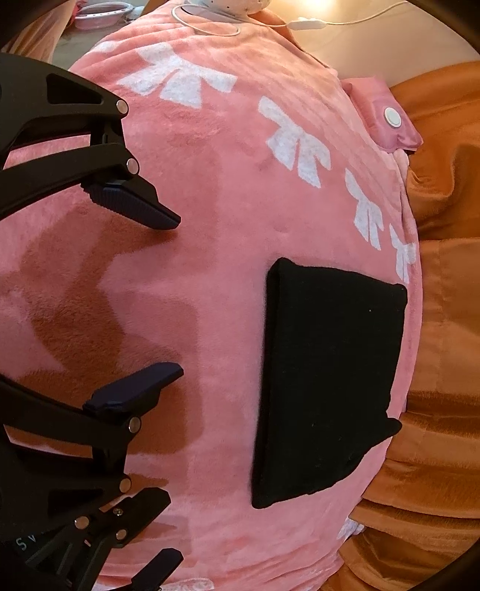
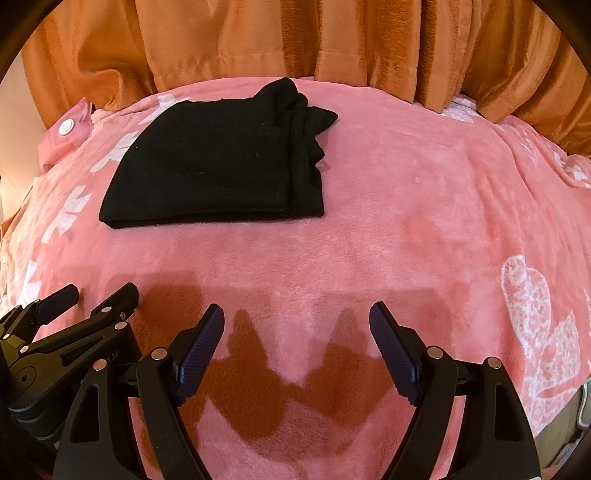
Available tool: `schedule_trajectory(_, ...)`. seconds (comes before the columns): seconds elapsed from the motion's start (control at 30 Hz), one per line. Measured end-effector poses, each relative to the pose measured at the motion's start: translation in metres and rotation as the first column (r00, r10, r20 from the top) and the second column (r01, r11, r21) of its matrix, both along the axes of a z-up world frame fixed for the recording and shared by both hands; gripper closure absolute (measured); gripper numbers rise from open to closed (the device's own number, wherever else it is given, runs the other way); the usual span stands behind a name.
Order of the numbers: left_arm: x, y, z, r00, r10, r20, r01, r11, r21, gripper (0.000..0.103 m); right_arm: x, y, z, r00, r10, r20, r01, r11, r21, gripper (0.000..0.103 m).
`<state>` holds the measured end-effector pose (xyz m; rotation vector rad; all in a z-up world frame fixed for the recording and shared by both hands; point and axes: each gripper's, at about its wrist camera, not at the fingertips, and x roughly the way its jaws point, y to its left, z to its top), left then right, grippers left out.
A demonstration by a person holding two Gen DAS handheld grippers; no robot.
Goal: Fold small clothes
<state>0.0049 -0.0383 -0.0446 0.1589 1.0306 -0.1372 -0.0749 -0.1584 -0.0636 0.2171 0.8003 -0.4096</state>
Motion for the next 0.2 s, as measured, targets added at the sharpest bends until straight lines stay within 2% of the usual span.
schedule_trajectory(0.2,0.001,0.0011,0.0006,1.0,-0.001,-0.005,0.001,1.0,-0.005,0.032,-0.0009,0.0032,0.0009,1.0,-0.009,-0.001,0.009,1.0,-0.002,0.024)
